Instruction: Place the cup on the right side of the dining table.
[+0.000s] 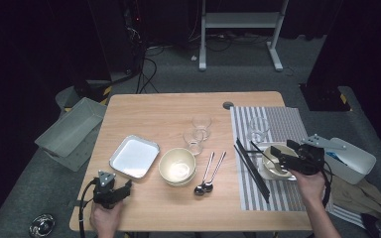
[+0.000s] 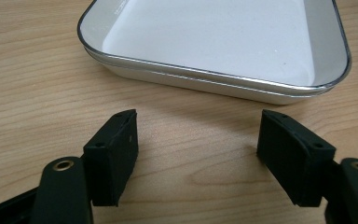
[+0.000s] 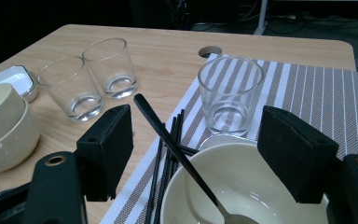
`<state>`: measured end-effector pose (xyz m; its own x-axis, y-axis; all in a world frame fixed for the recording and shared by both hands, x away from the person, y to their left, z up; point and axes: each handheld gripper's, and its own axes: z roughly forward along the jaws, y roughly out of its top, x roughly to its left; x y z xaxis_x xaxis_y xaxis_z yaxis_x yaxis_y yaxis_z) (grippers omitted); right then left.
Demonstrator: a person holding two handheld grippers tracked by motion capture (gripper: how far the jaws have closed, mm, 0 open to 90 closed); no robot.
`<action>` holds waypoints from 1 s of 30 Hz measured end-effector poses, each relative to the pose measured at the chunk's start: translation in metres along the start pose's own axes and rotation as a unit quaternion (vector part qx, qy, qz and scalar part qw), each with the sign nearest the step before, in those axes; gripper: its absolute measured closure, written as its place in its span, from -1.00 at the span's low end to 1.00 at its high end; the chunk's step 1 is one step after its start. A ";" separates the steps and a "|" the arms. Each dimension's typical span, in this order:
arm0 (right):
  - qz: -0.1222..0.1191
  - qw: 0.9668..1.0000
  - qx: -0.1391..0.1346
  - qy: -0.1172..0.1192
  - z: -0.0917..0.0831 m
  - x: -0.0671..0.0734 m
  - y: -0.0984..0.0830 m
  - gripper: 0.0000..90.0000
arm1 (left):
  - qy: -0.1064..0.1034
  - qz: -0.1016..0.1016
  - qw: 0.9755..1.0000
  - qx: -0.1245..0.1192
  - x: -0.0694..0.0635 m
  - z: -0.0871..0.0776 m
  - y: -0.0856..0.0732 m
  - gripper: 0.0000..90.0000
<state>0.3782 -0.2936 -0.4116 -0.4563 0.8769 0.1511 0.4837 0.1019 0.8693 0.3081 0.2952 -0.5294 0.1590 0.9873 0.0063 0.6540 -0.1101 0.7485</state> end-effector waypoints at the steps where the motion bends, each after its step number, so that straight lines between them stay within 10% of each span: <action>1: 0.000 1.000 0.000 0.001 -0.001 0.000 -0.001 -0.41 | 0.000 0.000 1.000 0.000 0.000 0.000 0.000 -0.35; 30: 0.003 1.000 -0.009 0.025 -0.009 0.024 -0.042 -0.40 | 0.001 0.000 1.000 -0.001 0.000 0.000 0.000 -0.35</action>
<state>0.3406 -0.2808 -0.4404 -0.4901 0.8532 0.1788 0.4727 0.0878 0.8768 0.3081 0.2950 -0.5295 0.1575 0.9875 0.0071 0.6529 -0.1095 0.7495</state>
